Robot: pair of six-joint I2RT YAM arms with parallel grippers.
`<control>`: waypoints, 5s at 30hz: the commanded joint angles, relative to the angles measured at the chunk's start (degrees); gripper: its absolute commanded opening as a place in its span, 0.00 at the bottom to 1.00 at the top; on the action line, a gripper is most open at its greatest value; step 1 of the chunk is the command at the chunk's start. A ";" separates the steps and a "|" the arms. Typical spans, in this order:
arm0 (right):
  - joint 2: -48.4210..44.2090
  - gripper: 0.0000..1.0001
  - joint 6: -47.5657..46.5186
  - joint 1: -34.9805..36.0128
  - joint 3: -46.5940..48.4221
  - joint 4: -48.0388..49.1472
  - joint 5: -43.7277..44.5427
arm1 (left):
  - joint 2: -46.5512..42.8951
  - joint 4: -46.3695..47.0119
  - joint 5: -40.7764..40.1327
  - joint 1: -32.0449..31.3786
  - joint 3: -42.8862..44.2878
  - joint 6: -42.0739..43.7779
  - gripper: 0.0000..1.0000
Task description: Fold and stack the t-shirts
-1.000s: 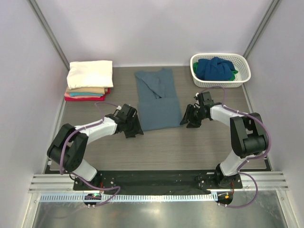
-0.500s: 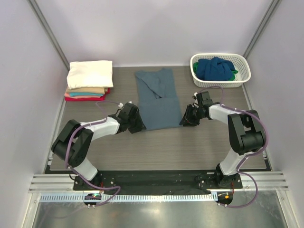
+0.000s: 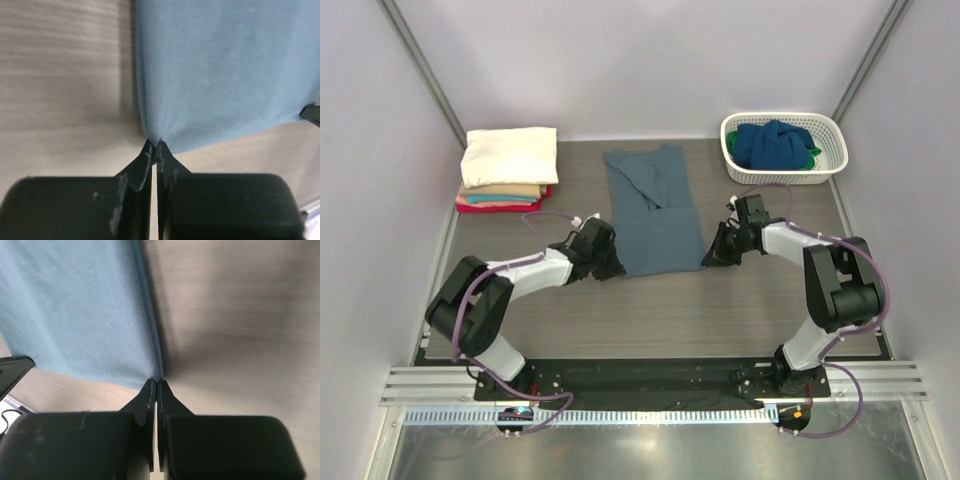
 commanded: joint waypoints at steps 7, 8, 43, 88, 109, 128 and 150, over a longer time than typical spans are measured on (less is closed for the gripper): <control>-26.10 0.01 2.79 1.02 -6.04 -13.39 1.49 | -21.57 -16.53 -7.49 -10.71 -0.80 -4.18 0.00; -28.50 0.01 3.06 1.19 -6.65 -14.72 1.84 | -23.24 -20.02 -8.37 -13.59 -0.28 -5.06 0.00; -0.59 0.01 -1.77 1.37 35.08 -23.79 11.07 | -7.97 -34.57 -10.15 3.33 27.22 10.66 0.00; -7.51 0.86 -0.28 5.42 7.41 6.62 11.69 | 22.61 1.91 5.42 17.67 29.07 17.09 0.70; -17.45 0.87 5.42 5.41 -12.80 19.95 1.41 | 30.71 11.14 16.30 19.17 28.38 12.69 0.23; -30.28 0.85 10.88 4.80 -32.23 44.32 -1.05 | 14.98 -18.19 11.40 20.04 46.72 26.39 0.00; -28.52 0.86 13.43 1.55 -34.78 50.92 -6.50 | 9.09 -40.80 5.33 26.72 78.82 39.67 0.00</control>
